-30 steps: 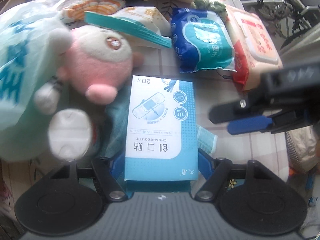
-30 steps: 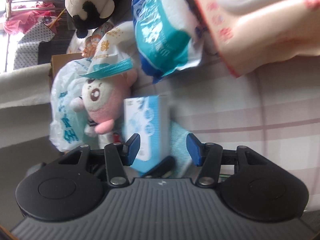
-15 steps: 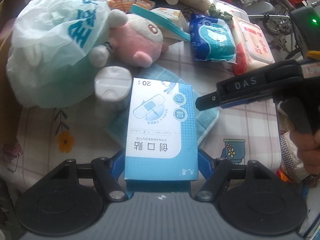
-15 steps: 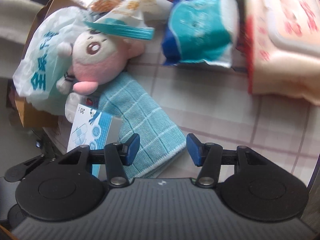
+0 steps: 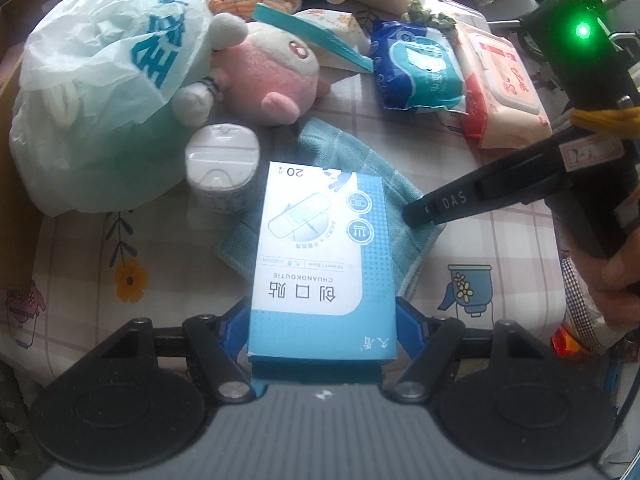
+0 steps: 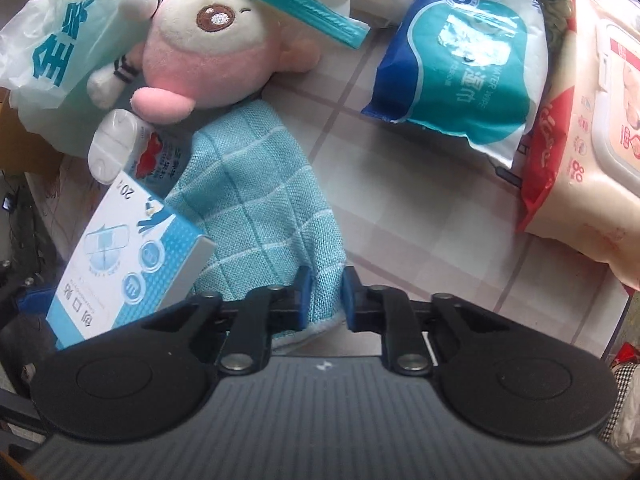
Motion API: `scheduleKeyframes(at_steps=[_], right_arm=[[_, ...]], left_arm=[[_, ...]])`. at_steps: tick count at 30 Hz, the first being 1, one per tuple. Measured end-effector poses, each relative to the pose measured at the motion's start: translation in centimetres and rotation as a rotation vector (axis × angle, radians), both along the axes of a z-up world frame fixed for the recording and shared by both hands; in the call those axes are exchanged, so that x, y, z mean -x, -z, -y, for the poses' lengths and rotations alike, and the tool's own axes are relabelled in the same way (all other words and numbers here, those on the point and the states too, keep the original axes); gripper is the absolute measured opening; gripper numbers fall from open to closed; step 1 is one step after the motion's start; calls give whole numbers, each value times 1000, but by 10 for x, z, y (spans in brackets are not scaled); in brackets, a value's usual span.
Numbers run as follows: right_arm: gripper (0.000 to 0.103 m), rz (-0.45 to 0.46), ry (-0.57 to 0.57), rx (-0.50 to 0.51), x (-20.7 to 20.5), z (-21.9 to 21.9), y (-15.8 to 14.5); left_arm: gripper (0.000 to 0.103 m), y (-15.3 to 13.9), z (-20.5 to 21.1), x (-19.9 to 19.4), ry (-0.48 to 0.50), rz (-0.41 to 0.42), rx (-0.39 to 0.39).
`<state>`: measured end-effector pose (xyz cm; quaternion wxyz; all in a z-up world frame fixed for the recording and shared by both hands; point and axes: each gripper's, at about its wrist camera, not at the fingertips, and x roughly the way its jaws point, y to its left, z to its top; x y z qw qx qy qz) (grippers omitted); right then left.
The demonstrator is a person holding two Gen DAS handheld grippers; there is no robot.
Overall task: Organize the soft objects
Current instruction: 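Grasp the teal towel with the right tool and lift it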
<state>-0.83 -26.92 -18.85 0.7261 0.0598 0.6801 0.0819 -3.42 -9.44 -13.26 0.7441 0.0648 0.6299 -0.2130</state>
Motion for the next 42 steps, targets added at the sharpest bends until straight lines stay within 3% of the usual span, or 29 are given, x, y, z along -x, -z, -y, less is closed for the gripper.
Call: scheduleKeyframes(at_steps=[7,11,13,15,18,19,20,21,22,23,28,32,42], right_arm=[[7,11,189,110,15,59,-12],[13,-12,299,31,28,93,-15],[34,-3,330,-10,30,104,-17],[48,24,333,-21,29,111,-18],[50,9,320,-43,24,116,-7],[50,-8,310,-49,26,99,1],[50,7,291,-37,26,96,0],[39,10,257,-30,24,91,1],[16,6,240,-22,23,88,1],[10,6,236,-21,24,88,0],[7,95,190,-60,27,72,-23],[7,155,80,-92,41,70,-50],[7,87,166,-434,34,72,-40]], left_arm=[[74,9,31,0,72,-8,24],[74,15,45,0,107,-12,23],[74,18,49,-1,117,-10,12],[74,22,50,-2,121,-13,-10],[74,29,50,-5,112,-20,-42],[74,31,49,-6,106,-24,-47],[74,33,47,-7,100,-29,-50],[74,35,47,-8,95,-33,-52],[74,36,46,-8,90,-38,-55],[74,38,46,-8,86,-43,-58],[74,43,43,-9,66,-61,-58],[74,50,43,-12,51,-76,-57],[74,56,35,-13,46,-60,-43]])
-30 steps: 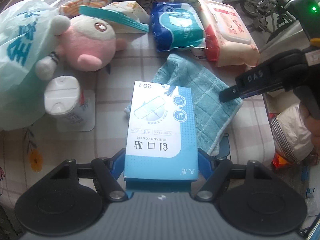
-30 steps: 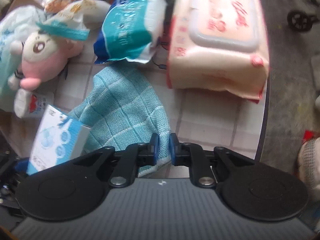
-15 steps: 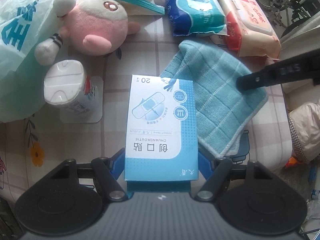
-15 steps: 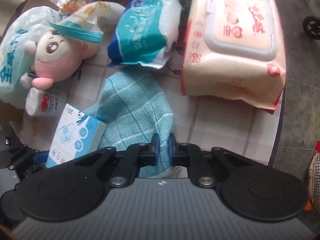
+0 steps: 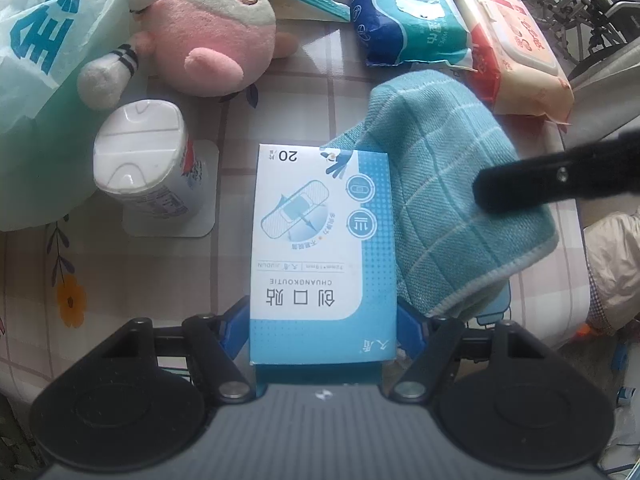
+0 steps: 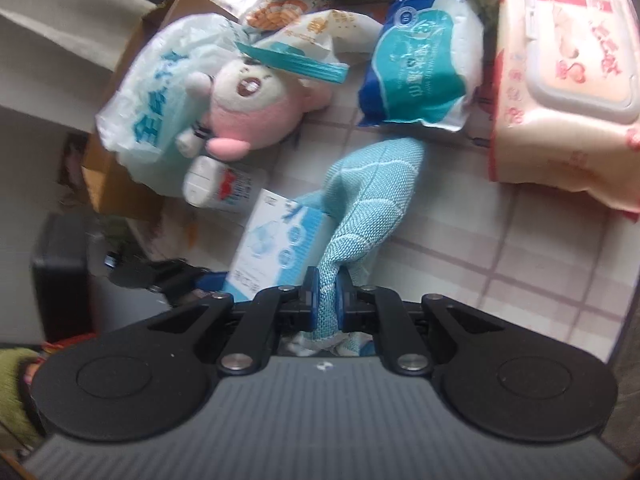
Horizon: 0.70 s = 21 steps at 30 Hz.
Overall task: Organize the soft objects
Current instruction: 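Grasp the teal towel with the right tool and lift it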
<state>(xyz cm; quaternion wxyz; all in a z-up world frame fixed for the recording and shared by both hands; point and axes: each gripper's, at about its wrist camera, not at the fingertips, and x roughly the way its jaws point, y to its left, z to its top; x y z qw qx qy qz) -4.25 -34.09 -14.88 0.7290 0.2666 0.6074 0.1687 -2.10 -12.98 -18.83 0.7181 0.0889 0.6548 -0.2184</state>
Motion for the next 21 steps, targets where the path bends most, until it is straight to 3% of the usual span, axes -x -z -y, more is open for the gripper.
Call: scheduleKeyframes(at_steps=[7,21], right_arm=[[7,-83,39,-171,-9,-3,22],[11,-233,48,-191,-21,-33,77]], left_arm=[[74,-7,-10,2,-16,5,24],[73,-54,-46,-6,-73,83,69]])
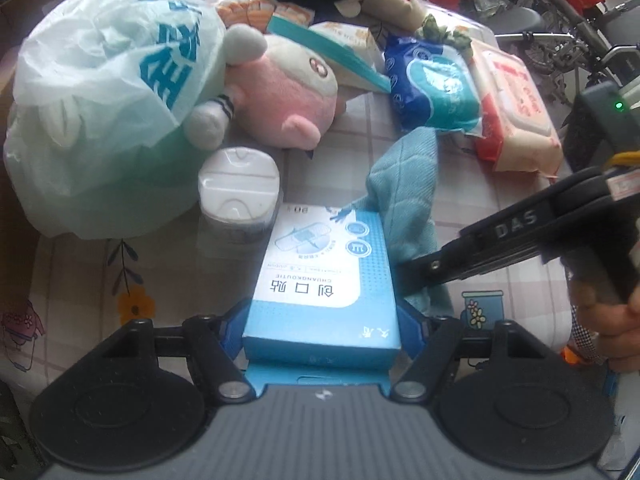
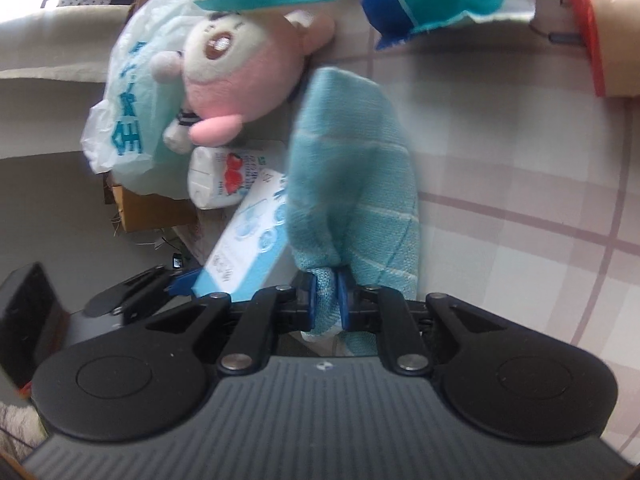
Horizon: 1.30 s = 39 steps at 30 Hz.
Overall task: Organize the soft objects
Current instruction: 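Grasp the teal towel with the right tool and lift it, then lift the teal towel with the right tool while the left tool lifts the blue bandage box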
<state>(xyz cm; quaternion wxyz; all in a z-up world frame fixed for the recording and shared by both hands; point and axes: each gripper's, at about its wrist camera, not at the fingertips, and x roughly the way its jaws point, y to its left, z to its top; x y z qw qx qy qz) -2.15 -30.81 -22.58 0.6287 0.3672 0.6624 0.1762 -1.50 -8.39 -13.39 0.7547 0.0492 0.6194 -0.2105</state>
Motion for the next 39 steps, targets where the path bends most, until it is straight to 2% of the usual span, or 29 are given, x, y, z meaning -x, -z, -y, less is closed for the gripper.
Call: scheduleKeyframes(at_steps=[2,5,7,11,13,18,23,27,29,35,39], right_arm=[[11,-3,6,5,1,-3,1],[17,-12,8,14,4,-3,-2],[30,-27,19,3,5,-3,-4],[45,-39,57,9,8,4,-11],[58,-37,94,0,12,11,-16],[60,17,158,50,17,28,-34],[60,84,166,207,11,39,-45],[60,77,150,189,8,37,-36],[60,96,105,230,10,30,-37],[60,157,-134,460,8,-8,-39],[60,182,-251,539,5,-28,-34]], left_arm=[[73,-3,-1,-1,-4,4,14],[73,1,1,-3,5,-2,20],[72,7,5,-3,14,-8,8],[72,16,6,-3,14,-26,0],[72,20,6,-2,16,-33,-3],[72,28,10,-1,25,-50,-19],[72,33,13,-2,21,-57,-21],[72,33,12,-3,22,-56,-26],[72,33,13,-3,24,-59,-28],[72,34,14,-3,41,-57,-36],[72,37,16,-4,45,-63,-43]])
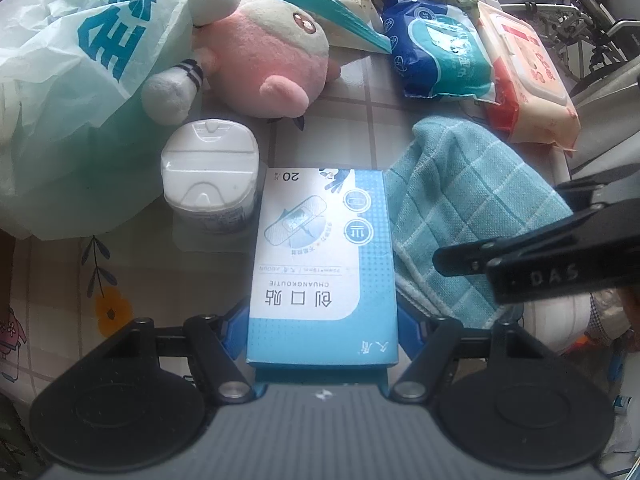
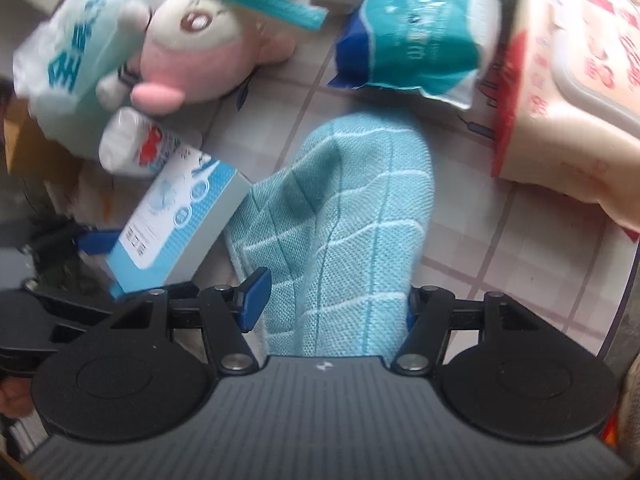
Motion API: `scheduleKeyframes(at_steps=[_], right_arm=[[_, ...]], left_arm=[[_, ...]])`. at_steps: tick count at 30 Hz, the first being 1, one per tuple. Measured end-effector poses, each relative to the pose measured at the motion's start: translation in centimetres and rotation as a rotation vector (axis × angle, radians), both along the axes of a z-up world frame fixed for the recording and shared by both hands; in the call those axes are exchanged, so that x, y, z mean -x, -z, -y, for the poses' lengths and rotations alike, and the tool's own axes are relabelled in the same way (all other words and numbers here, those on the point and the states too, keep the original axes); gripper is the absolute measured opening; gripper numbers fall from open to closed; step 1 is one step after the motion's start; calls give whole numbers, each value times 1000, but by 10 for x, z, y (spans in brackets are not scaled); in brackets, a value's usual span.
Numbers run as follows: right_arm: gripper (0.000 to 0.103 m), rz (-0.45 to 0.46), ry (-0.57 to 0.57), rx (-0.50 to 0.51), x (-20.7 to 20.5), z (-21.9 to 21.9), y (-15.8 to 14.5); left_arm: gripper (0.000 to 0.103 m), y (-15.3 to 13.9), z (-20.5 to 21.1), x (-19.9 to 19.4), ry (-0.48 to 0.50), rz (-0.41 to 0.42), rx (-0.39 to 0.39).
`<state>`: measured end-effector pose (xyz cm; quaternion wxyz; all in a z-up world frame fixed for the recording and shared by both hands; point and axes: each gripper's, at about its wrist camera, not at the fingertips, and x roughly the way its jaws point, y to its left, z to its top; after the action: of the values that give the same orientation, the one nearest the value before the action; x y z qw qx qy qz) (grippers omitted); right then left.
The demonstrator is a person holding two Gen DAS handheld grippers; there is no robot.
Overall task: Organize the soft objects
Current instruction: 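Lift the teal towel with the right tool while the left tool lifts the blue bandage box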
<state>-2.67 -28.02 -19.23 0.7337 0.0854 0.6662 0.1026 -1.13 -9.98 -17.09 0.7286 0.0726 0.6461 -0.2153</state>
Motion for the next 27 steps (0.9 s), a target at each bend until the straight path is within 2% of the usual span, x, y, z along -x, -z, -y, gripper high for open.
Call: scheduleKeyframes(at_steps=[3,6,8,9,10,13,20,27], right_arm=[[60,40,-83,107,2,-15,-2],[56,52,-106,147,6,-19,-1],[46,54,-111,158,8,-18,-2],[38,52,-106,151,9,-17,-3],[29,46,-94,143,9,-15,-3],[15,26,-25,93,10,-2,-5],[10,-11,211,-97,15,41,-17],[10,44,253,-146,24,50,-66]], left_arm=[[72,1,1,-1,0,-2,-1],[72,4,2,-1,2,-4,-4],[72,6,4,-2,3,-6,-8],[72,7,5,-2,2,-7,-10],[72,8,6,-2,1,-8,-14],[72,10,10,-2,3,-2,-21],[72,-10,14,7,33,31,29],[72,-55,18,7,33,69,65]])
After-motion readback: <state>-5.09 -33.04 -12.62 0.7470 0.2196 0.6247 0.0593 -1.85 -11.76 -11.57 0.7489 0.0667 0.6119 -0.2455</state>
